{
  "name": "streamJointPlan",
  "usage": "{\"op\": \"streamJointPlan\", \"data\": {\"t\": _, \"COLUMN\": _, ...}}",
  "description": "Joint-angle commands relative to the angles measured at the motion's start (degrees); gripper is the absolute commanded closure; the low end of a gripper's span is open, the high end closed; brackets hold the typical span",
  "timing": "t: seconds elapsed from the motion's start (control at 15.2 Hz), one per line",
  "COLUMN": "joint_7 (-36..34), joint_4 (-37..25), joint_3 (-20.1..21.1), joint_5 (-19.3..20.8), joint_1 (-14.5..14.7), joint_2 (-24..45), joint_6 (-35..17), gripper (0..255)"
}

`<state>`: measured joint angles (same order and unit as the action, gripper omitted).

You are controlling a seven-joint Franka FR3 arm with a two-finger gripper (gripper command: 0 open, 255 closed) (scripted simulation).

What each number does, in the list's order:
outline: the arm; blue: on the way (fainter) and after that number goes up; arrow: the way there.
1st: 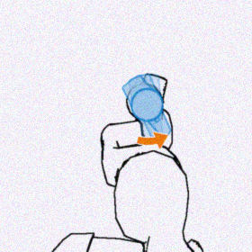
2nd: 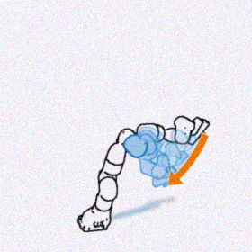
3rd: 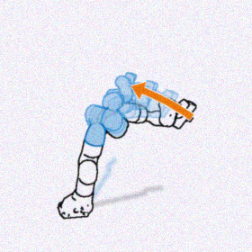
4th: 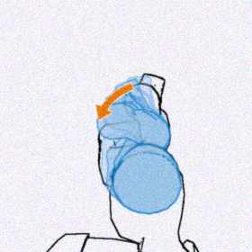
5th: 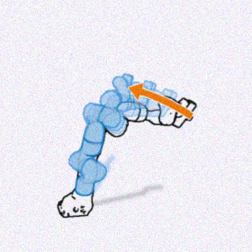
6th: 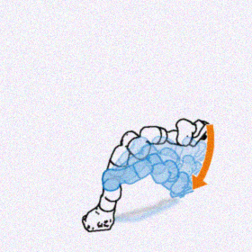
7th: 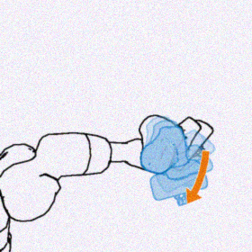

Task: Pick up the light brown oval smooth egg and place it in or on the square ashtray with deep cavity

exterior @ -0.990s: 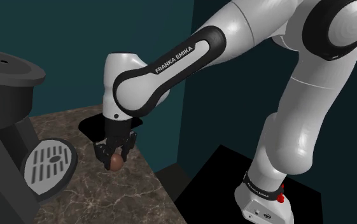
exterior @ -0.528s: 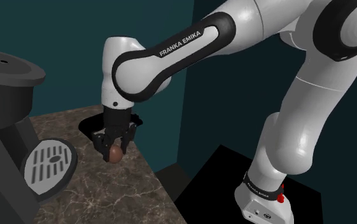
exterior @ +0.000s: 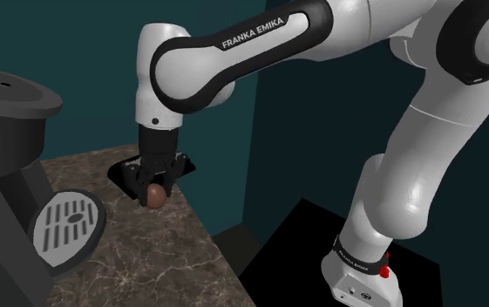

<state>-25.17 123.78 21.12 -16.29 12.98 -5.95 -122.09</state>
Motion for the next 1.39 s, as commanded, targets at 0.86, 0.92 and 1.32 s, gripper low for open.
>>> {"op": "streamJointPlan", "data": {"t": 0.86, "joint_7": 10.7, "joint_4": -24.5, "joint_3": -7.3, "joint_5": 6.1, "joint_1": -7.3, "joint_2": 19.0, "joint_6": 8.8, "gripper": 255}}
{"op": "streamJointPlan", "data": {"t": 0.92, "joint_7": 11.2, "joint_4": -26.8, "joint_3": -7.7, "joint_5": 6.4, "joint_1": -7.7, "joint_2": 20.6, "joint_6": 9.7, "gripper": 255}}
{"op": "streamJointPlan", "data": {"t": 1.32, "joint_7": 14.3, "joint_4": -43.6, "joint_3": -9.6, "joint_5": 8.4, "joint_1": -9.6, "joint_2": 31.8, "joint_6": 16.2, "gripper": 255}}
